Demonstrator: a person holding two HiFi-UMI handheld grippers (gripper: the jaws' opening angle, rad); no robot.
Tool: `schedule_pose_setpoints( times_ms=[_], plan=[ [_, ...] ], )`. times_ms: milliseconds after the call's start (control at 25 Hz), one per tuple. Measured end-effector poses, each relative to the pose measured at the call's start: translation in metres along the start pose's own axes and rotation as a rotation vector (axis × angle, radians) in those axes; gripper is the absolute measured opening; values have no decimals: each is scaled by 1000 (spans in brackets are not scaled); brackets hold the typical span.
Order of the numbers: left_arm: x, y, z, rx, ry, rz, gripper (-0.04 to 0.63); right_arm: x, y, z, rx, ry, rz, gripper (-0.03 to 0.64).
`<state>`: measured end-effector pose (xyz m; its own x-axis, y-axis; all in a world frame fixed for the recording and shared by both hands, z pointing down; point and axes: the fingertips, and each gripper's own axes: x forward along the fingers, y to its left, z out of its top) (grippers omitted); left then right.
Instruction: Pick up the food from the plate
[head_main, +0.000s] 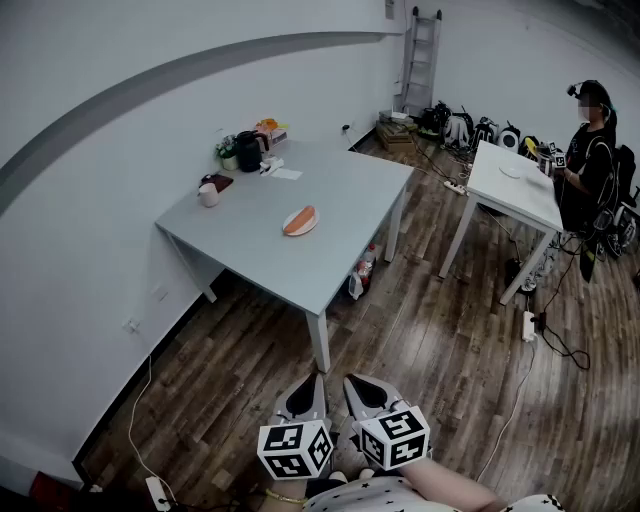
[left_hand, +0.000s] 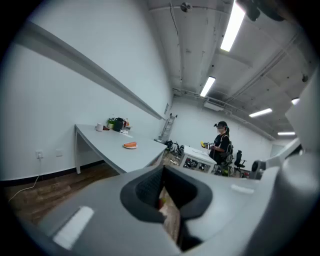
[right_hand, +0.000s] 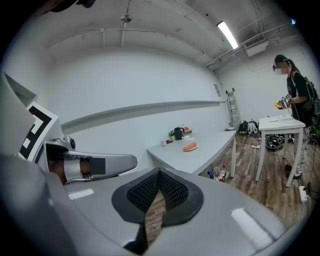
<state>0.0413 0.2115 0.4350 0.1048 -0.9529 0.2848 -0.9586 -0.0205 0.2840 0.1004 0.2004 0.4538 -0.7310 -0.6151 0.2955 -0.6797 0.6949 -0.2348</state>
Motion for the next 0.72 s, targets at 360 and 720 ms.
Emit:
schedule_pose_setpoints(
  times_ms=[360, 720],
  plan=[
    [-13, 42, -8, -31, 29, 14, 6, 22, 28, -9, -12, 7, -11, -2],
    [6, 75, -10, -70, 18, 10, 8, 55, 22, -20, 17, 44, -28, -2]
  ],
)
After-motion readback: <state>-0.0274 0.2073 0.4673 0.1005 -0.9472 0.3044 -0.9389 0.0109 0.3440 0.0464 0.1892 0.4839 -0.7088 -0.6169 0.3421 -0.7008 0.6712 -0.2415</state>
